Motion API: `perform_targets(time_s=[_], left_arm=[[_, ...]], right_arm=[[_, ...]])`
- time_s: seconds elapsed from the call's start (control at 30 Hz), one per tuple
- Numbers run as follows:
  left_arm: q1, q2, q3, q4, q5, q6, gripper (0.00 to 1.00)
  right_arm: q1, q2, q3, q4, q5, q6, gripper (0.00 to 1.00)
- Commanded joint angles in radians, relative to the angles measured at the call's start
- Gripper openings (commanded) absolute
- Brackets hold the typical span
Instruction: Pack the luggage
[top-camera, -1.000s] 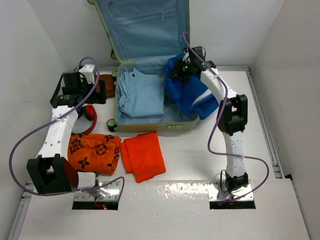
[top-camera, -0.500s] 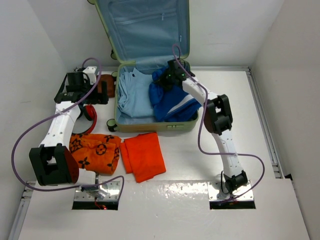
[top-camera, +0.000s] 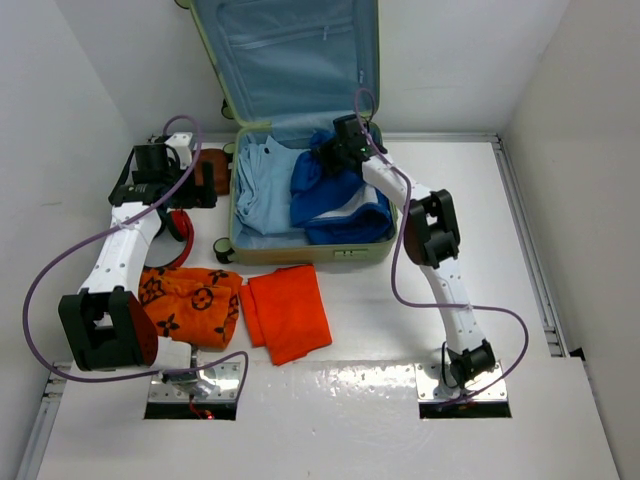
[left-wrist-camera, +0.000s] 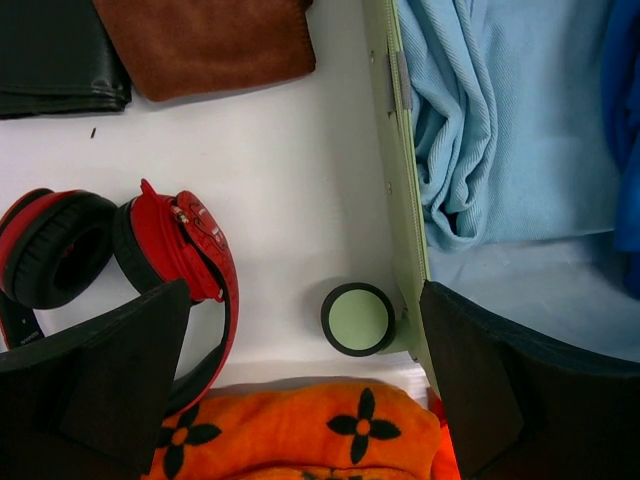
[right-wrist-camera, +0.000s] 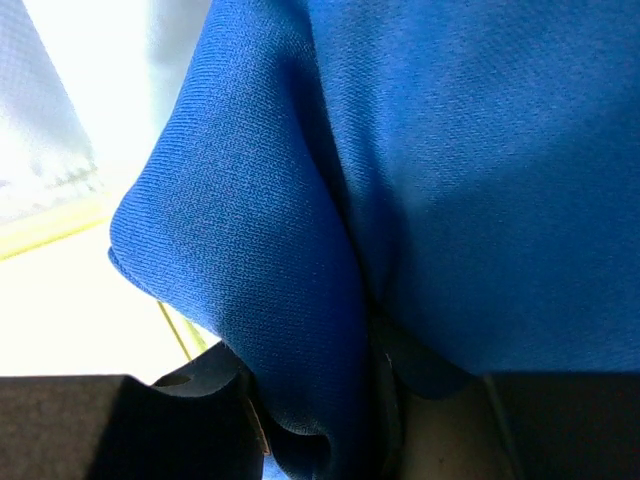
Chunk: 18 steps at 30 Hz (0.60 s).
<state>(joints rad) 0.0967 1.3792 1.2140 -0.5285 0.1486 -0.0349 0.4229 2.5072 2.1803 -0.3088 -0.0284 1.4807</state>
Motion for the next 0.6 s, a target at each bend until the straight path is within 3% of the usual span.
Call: perform_targets(time_s=[0.0, 0.07, 0.17, 0.23, 0.27, 0.37, 0.43, 0.5, 0.57], left_arm=[[-0.011, 0.001, 0.039, 0.028, 0.0, -0.017, 1.0], [-0.011, 0.001, 0.039, 0.028, 0.0, -0.017, 1.0], [-0.011, 0.001, 0.039, 0.019, 0.0, -0.017, 1.0], [-0.011, 0.001, 0.039, 0.009, -0.02, -0.008, 1.0], [-0.011, -0.008, 0.039, 0.009, -0.02, -0.008, 1.0], [-0.011, -0.008, 0.039, 0.009, -0.02, -0.008, 1.0], [-0.011, -0.008, 0.039, 0.009, -0.009, -0.008, 1.0], [-0.011, -0.008, 0.039, 0.009, 0.005, -0.008, 1.0], [-0.011, -0.017, 0.048, 0.009, 0.014, -0.008, 1.0]], right_arm=[[0.008, 0.004, 0.084, 0.165, 0.097, 0.064, 0.06], [0.004, 0.007, 0.088, 0.203, 0.107, 0.041, 0.07], [-0.006, 0.012, 0.079, 0.254, 0.105, -0.006, 0.27], [-0.012, 0.005, 0.047, 0.264, 0.094, -0.029, 0.33], [-0.018, -0.011, 0.032, 0.275, 0.09, -0.039, 0.42], [-0.026, -0.018, 0.019, 0.286, 0.087, -0.06, 0.45], [-0.03, -0.03, 0.019, 0.299, 0.094, -0.074, 0.7], [-0.032, -0.039, 0.013, 0.297, 0.094, -0.104, 0.73], [-0.038, -0.051, 0.001, 0.35, 0.082, -0.131, 0.83]])
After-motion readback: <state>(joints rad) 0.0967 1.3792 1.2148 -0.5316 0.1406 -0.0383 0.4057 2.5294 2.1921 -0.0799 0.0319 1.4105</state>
